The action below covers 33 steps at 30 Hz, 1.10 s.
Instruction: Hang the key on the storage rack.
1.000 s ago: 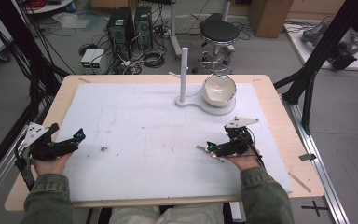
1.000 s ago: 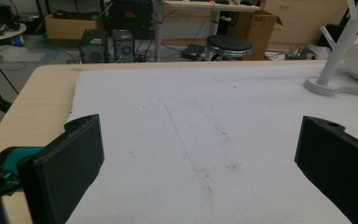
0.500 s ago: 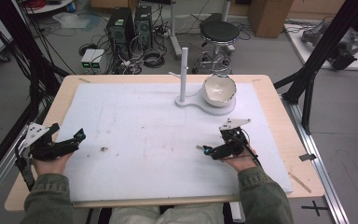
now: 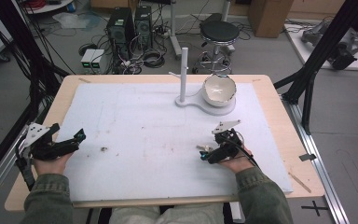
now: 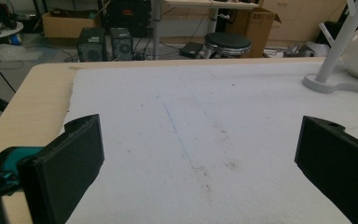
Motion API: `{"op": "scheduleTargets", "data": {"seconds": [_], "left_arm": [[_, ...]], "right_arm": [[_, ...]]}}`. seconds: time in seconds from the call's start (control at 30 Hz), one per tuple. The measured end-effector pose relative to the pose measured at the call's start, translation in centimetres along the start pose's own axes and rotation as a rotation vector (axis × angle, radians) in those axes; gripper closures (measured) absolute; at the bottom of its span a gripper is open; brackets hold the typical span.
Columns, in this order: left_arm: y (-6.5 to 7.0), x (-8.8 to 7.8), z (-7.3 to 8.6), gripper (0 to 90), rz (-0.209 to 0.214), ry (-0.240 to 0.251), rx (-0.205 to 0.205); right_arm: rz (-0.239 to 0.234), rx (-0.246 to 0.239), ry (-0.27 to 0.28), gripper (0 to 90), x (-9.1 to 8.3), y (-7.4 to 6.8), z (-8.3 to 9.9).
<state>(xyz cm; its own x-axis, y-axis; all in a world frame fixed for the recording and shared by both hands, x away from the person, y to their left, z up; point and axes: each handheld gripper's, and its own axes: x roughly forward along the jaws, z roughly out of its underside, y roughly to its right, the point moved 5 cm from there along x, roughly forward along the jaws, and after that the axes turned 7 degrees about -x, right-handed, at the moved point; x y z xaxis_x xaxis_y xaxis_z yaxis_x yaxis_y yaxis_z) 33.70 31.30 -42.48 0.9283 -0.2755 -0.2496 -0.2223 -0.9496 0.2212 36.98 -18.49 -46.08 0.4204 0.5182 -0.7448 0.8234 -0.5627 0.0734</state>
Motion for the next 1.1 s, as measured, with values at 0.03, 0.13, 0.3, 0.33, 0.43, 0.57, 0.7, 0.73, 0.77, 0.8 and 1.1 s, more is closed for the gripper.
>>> {"op": "scheduleTargets", "data": {"seconds": [0.03,0.13,0.3,0.33,0.43,0.57,0.7,0.73,0.77,0.8,1.1], "left_arm": [[0.0,0.0,0.0,1.7,0.0,0.0,0.0],[0.0,0.0,0.0,1.7,-0.001,0.0,-0.001],[0.0,0.0,0.0,1.7,0.001,-0.001,-0.001],[0.0,0.0,0.0,1.7,0.001,-0.004,0.001],[0.0,0.0,0.0,1.7,0.001,-0.002,0.0],[0.0,0.1,0.1,1.7,0.002,-0.004,0.001],[0.1,0.1,0.1,1.7,0.004,-0.008,0.004],[0.1,0.1,0.1,1.7,0.003,-0.007,0.004],[0.1,0.1,0.1,1.7,0.003,-0.007,0.004],[0.1,0.1,0.1,1.7,0.003,-0.007,0.004],[0.1,0.1,0.1,1.7,0.002,-0.009,0.007]], "right_arm": [[-0.001,-0.005,-0.001,0.7,0.1,0.0,0.0],[-0.013,-0.01,-0.019,1.1,0.4,-0.2,0.0],[-0.023,-0.018,-0.048,4.4,0.8,-0.5,0.1],[-0.02,-0.02,-0.056,5.0,0.8,-0.5,0.1],[-0.011,-0.025,-0.056,6.6,0.8,-0.4,0.0],[-0.033,-0.038,-0.061,17.3,0.8,-0.5,0.0],[-0.022,-0.057,-0.074,22.6,1.1,-0.7,0.0],[-0.016,-0.061,-0.074,23.8,1.2,-0.7,-0.1],[-0.012,-0.057,-0.076,25.5,1.2,-0.7,-0.1],[-0.006,-0.056,-0.074,26.5,1.2,-0.7,-0.1],[0.01,-0.047,-0.103,44.7,1.4,-0.7,-0.2]]}}
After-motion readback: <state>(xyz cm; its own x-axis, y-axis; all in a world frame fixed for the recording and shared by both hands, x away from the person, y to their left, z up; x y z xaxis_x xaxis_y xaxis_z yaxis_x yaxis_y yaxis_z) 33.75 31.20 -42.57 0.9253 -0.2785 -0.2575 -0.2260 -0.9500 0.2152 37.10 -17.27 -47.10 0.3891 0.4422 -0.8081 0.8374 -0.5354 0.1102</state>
